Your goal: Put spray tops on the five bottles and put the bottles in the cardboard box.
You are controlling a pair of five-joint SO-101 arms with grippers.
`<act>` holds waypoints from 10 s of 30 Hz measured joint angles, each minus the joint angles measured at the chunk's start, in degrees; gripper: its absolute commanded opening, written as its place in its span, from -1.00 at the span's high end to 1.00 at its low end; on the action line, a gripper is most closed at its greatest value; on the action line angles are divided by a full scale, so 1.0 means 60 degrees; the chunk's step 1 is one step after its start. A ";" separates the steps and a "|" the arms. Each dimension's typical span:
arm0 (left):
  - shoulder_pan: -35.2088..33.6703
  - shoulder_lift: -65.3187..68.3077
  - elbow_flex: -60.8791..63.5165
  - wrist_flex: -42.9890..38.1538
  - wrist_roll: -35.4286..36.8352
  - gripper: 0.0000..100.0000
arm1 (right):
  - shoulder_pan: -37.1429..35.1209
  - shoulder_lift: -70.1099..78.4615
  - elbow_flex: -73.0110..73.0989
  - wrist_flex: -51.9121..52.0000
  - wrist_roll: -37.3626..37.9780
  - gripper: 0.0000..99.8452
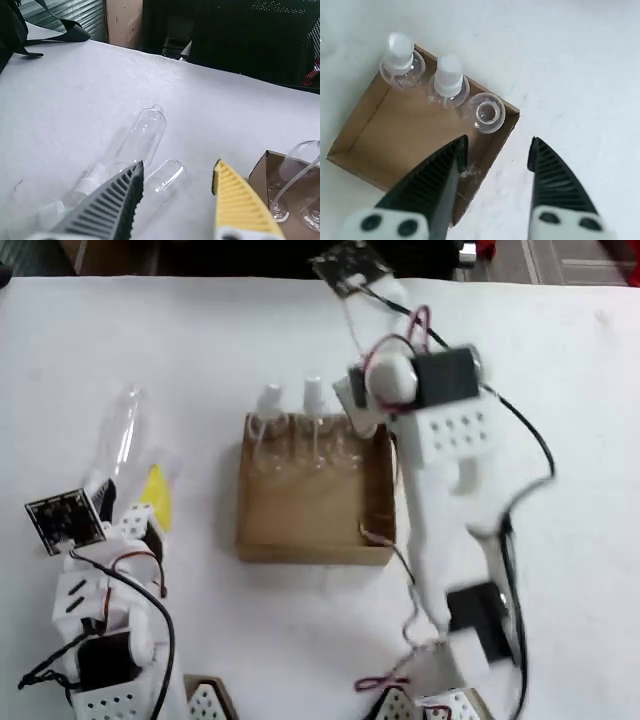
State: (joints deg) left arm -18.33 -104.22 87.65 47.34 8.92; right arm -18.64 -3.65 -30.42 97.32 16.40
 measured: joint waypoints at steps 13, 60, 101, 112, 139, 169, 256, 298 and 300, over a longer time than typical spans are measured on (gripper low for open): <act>0.0000 0.0000 0.0000 0.0000 0.0000 0.57 | 0.0527 -0.8454 0.9538 -0.3780 -0.0381 0.93; -0.1172 0.0190 -0.4147 0.2623 -0.7326 0.91 | 0.2769 -1.5956 2.0264 -1.0784 -0.1275 0.93; -0.5128 1.6059 -0.7546 -0.0278 -1.1868 0.62 | 0.2637 -1.6015 2.0498 -1.0784 -0.0894 0.92; -0.4645 1.6733 -0.7546 -0.0982 -1.1883 0.62 | 0.2462 -1.6015 2.0498 -1.0784 -0.0821 0.92; -0.4293 1.6029 -1.0960 0.4308 -1.2205 0.95 | 0.2462 -1.6015 2.0498 -1.0784 -0.0806 0.92; 0.1744 0.4249 -0.8498 0.6901 -0.8498 0.95 | 0.2462 -1.6659 1.6674 -0.6520 -0.2623 0.93; 0.9333 -0.0117 -0.4117 0.3707 -0.4044 0.95 | -0.2828 -1.6645 1.6103 -0.5934 -0.1245 0.97; 1.0564 -0.0015 -0.3634 0.3766 -0.4645 0.95 | -0.1788 -1.6645 1.6396 -0.6462 -0.1275 0.97; 1.0564 0.0000 -0.3634 0.3766 -0.4645 0.95 | -0.1788 -1.6645 1.6396 -0.6315 -0.1216 0.97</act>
State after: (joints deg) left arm 45.05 -104.22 65.85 69.93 -18.95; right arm -29.36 -103.52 67.96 59.43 9.10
